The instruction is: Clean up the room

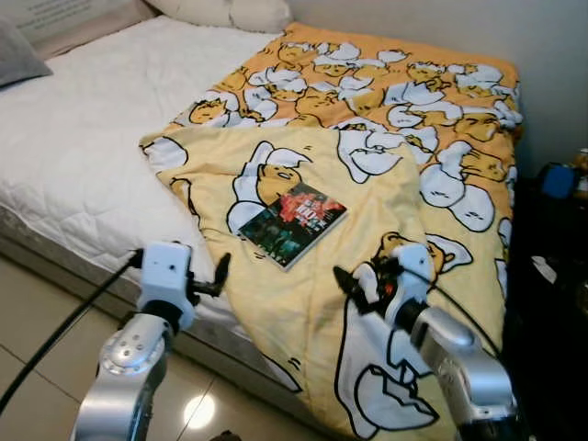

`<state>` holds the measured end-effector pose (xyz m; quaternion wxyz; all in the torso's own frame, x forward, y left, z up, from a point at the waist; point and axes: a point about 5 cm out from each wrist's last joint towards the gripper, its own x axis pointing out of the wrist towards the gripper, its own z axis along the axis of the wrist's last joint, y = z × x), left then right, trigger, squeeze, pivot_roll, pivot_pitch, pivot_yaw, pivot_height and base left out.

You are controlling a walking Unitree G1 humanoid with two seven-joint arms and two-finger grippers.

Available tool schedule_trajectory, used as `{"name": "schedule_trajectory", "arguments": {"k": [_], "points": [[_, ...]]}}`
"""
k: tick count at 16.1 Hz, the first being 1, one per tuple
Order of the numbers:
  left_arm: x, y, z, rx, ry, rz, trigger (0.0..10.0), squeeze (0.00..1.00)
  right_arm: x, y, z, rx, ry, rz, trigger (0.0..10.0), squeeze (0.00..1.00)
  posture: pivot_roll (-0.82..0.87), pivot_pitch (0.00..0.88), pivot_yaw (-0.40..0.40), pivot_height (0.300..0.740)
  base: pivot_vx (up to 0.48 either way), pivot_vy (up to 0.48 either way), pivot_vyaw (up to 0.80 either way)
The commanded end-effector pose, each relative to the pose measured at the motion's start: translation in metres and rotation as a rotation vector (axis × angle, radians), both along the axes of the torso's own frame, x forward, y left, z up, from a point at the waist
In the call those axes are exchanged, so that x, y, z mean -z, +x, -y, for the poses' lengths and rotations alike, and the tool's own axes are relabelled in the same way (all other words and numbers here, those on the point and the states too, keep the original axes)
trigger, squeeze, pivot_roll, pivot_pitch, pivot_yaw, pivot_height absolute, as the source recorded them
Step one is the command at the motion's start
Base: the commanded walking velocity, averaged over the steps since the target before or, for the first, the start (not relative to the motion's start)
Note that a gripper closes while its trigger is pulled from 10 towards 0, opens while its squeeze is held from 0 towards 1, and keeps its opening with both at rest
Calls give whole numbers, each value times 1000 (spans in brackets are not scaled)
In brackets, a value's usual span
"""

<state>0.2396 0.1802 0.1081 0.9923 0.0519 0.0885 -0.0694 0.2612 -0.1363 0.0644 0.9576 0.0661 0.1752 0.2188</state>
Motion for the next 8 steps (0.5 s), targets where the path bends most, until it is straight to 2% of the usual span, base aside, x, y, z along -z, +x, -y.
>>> {"name": "schedule_trajectory", "arguments": {"k": [1,4,8], "points": [[-4,-2,-3,-6,-5,18,10000,965,-6,0,-2,5,-62,51,10000,0,-18,0,-2,740,0,0,0],[-4,-4,-2,-3,-6,15,10000,969,-1,-7,-4,-58,-27,11,10000,0,-16,0,-3,740,275,0,0],[-5,-6,-1,5,-13,17,10000,973,-2,-10,-12,-144,-11,12,10000,0,-6,0,-9,740,318,0,800]]}}
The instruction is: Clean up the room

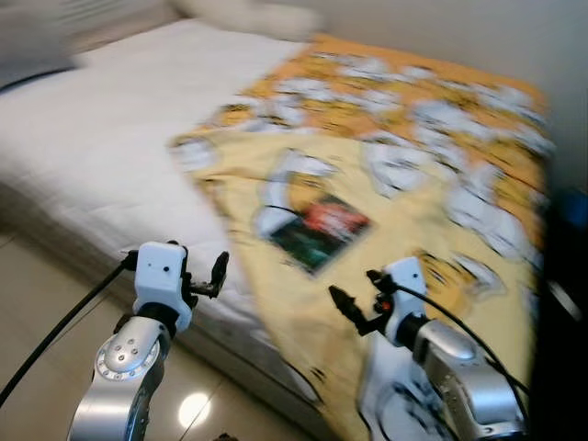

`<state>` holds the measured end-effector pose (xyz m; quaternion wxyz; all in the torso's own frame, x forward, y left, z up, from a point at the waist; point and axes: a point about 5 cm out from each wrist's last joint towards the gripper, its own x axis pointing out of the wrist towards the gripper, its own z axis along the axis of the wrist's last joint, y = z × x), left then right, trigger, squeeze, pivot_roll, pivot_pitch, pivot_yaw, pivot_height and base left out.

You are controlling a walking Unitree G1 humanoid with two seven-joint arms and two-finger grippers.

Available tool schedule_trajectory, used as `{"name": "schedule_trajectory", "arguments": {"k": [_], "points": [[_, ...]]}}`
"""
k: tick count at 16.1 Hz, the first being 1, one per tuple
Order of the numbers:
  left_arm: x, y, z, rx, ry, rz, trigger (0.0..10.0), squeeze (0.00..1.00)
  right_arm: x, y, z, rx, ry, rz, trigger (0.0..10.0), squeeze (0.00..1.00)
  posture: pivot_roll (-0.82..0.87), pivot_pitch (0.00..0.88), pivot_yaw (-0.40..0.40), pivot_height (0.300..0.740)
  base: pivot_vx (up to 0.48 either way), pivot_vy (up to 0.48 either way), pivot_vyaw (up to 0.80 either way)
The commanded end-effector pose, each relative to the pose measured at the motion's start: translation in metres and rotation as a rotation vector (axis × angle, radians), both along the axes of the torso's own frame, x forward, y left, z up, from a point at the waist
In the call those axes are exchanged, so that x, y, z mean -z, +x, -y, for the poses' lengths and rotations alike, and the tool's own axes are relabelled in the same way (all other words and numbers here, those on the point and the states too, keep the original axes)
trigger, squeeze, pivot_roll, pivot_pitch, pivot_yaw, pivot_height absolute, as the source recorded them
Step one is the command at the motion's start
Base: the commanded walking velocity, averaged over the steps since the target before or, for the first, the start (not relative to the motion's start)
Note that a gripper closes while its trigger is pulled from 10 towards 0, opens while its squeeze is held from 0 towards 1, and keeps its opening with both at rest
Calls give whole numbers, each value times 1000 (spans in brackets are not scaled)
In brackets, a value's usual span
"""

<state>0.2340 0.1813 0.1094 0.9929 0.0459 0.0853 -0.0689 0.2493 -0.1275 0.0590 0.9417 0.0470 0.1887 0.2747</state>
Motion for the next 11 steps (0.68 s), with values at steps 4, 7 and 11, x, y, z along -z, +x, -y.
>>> {"name": "schedule_trajectory", "arguments": {"k": [4,7,11], "points": [[-4,-2,-1,10,9,12,10000,945,-8,2,-3,-18,37,16,10000,0,4,0,-19,740,248,0,200],[-3,-5,5,85,29,-10,10000,929,-9,3,1,-8,76,-17,10000,0,8,0,-21,740,0,0,0],[3,-7,19,304,-67,-109,10000,925,-1,22,13,132,189,-180,10000,1000,-32,0,-2,740,0,0,0]]}}
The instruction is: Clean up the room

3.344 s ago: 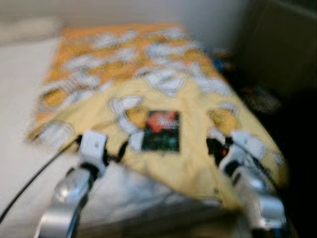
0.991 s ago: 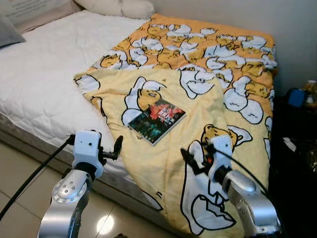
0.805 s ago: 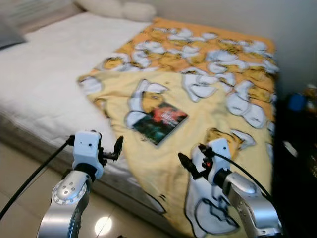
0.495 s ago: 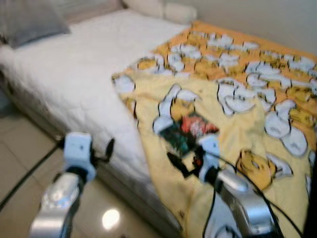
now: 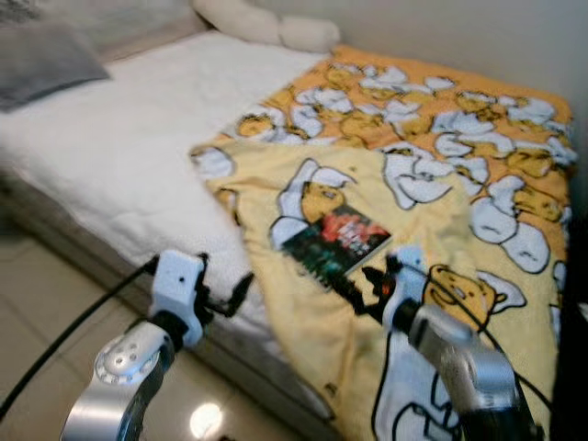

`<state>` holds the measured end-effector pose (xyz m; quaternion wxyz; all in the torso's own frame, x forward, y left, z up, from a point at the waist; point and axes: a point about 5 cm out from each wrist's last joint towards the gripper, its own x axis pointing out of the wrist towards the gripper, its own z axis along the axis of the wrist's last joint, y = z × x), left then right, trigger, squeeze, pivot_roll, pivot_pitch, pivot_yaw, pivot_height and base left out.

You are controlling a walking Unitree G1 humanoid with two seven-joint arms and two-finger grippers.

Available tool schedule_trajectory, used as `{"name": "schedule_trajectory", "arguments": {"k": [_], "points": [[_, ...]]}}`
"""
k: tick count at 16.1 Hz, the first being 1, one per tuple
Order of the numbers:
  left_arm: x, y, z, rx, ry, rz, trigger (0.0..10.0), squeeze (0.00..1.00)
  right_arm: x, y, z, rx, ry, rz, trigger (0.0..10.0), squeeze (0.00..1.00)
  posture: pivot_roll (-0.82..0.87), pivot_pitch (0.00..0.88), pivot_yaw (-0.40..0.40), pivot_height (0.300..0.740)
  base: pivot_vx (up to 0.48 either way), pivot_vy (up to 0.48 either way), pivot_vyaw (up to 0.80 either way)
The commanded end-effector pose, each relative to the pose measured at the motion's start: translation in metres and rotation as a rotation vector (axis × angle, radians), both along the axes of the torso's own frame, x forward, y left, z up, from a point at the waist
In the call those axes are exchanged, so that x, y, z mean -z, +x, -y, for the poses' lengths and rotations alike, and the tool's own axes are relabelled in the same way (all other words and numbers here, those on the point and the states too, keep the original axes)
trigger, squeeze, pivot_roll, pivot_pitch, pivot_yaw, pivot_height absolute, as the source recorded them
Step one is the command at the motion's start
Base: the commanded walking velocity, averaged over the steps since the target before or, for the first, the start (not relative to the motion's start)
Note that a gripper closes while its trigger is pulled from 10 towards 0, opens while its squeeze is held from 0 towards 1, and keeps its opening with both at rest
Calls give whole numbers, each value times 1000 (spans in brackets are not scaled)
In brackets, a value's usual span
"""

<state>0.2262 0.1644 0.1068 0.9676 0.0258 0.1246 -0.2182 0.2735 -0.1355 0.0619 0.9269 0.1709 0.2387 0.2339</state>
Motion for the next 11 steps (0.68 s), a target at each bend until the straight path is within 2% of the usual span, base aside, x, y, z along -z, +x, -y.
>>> {"name": "schedule_trajectory", "arguments": {"k": [1,3,6,10,11], "points": [[1,3,4,52,-3,-19,10000,922,2,6,3,40,45,-36,10000,1000,-38,0,-2,740,0,0,0],[1,10,4,109,18,-38,10000,922,1,25,-4,49,100,-80,10000,1000,-36,0,-17,740,0,0,0],[-1,14,0,86,19,-39,10000,925,-4,36,-14,46,169,-105,10000,1000,-29,0,-28,740,0,0,0],[-1,11,-3,63,26,-34,10000,922,-3,44,-22,45,169,-123,10000,1000,-23,0,-21,740,0,0,0],[0,11,-5,27,39,-37,10000,859,-4,44,-22,39,162,-112,10000,1000,-23,0,-20,740,0,0,0]]}}
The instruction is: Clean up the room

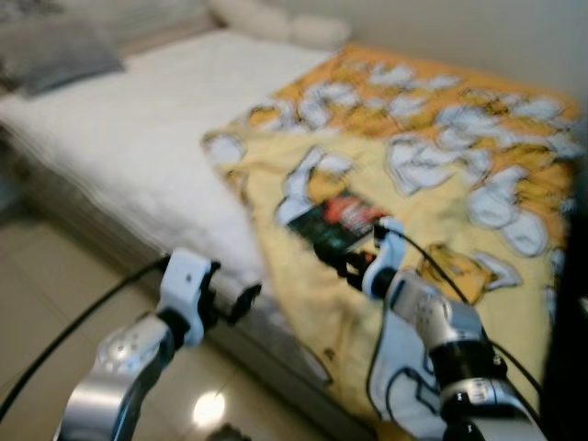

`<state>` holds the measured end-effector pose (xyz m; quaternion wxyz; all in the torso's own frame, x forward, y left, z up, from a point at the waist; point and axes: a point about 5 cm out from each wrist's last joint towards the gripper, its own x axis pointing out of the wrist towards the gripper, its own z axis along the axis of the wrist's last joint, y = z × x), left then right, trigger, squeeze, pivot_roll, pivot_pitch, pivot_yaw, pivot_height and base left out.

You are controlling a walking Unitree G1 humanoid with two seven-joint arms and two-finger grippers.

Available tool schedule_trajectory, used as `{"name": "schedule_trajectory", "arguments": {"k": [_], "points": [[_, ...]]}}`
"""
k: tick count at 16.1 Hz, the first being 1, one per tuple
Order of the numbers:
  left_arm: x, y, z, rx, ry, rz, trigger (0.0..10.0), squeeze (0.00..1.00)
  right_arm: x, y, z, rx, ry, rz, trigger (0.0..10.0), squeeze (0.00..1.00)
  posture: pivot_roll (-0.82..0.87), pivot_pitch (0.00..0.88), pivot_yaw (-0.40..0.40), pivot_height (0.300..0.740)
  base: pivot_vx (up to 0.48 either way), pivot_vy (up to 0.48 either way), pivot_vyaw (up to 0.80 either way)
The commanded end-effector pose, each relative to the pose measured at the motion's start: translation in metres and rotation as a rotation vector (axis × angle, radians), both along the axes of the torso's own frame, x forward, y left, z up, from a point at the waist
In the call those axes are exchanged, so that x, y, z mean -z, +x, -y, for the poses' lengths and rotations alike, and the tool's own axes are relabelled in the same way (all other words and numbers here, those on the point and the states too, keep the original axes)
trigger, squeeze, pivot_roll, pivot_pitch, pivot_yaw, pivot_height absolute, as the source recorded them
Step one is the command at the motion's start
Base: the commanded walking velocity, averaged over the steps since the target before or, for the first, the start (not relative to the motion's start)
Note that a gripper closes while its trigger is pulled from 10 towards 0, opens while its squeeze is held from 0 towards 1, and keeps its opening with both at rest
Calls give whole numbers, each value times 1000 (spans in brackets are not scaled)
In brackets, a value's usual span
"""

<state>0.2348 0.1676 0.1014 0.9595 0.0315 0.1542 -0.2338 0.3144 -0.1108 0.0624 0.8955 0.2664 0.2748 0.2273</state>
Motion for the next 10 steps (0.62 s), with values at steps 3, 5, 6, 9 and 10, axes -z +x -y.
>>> {"name": "schedule_trajectory", "arguments": {"k": [3,5,6,9,10], "points": [[-7,5,-7,-143,31,64,10000,733,-12,-9,6,-1,-25,70,10000,1000,-29,0,-15,740,0,0,0],[-6,1,-5,-158,52,74,10000,722,-14,-22,8,14,-16,94,10000,1000,-32,0,-10,740,0,0,0],[-6,1,-3,-152,48,73,10000,725,-13,-25,9,32,-3,85,10000,1000,-35,0,-9,740,0,0,0],[-8,3,2,-111,28,71,10000,612,-7,-15,3,88,6,33,10000,1000,-24,0,-12,740,0,0,0],[-9,3,2,-95,28,74,10000,576,-7,-11,2,106,13,27,10000,1000,-22,0,-10,740,0,0,0]]}}
